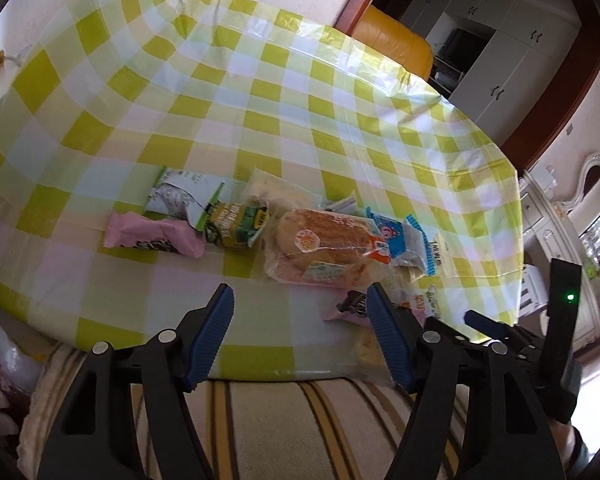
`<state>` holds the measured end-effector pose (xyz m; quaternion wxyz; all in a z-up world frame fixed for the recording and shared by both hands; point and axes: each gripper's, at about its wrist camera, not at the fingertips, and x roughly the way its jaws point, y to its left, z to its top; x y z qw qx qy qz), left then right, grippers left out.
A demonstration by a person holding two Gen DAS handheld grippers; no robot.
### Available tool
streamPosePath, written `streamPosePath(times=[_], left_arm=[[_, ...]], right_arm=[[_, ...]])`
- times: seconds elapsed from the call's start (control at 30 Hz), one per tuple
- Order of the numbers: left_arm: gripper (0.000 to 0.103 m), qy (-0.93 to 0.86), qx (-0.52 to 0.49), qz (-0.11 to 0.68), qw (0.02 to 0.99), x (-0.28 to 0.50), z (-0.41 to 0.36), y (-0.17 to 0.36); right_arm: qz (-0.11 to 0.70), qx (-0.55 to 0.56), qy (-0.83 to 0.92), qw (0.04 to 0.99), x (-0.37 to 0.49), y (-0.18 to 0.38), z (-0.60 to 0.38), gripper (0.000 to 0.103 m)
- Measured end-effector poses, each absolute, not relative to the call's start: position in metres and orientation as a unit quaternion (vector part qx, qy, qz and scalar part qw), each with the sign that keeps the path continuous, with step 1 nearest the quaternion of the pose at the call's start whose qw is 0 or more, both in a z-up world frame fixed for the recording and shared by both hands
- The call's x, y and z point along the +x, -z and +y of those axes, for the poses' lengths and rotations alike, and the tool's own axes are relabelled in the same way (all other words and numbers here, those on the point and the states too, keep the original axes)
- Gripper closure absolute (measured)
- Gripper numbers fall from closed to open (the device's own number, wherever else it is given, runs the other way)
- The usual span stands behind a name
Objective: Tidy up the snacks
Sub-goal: 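Grasp the white lemon-print packet with the right tool while the left tool grasps the pink chocolate bar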
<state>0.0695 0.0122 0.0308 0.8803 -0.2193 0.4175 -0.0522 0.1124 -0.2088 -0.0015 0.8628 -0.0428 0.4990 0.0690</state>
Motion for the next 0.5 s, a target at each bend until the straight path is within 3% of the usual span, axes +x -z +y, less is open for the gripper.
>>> streamPosePath(times=[0.17,0.5], left_arm=[[0.047,0.099,-0.279,0.441,0.848,0.081,0.001,-0.016],[0.049,0.12,-0.386,0.479,0.779,0.111,-0.017,0.016]], right_arm=[[0.504,-0.055,-0.074,0.859,0.116,0.006,-0.202,0.024],[0.51,-0.056,-0.073,0.855,0.125,0.012,-0.198,0.024]])
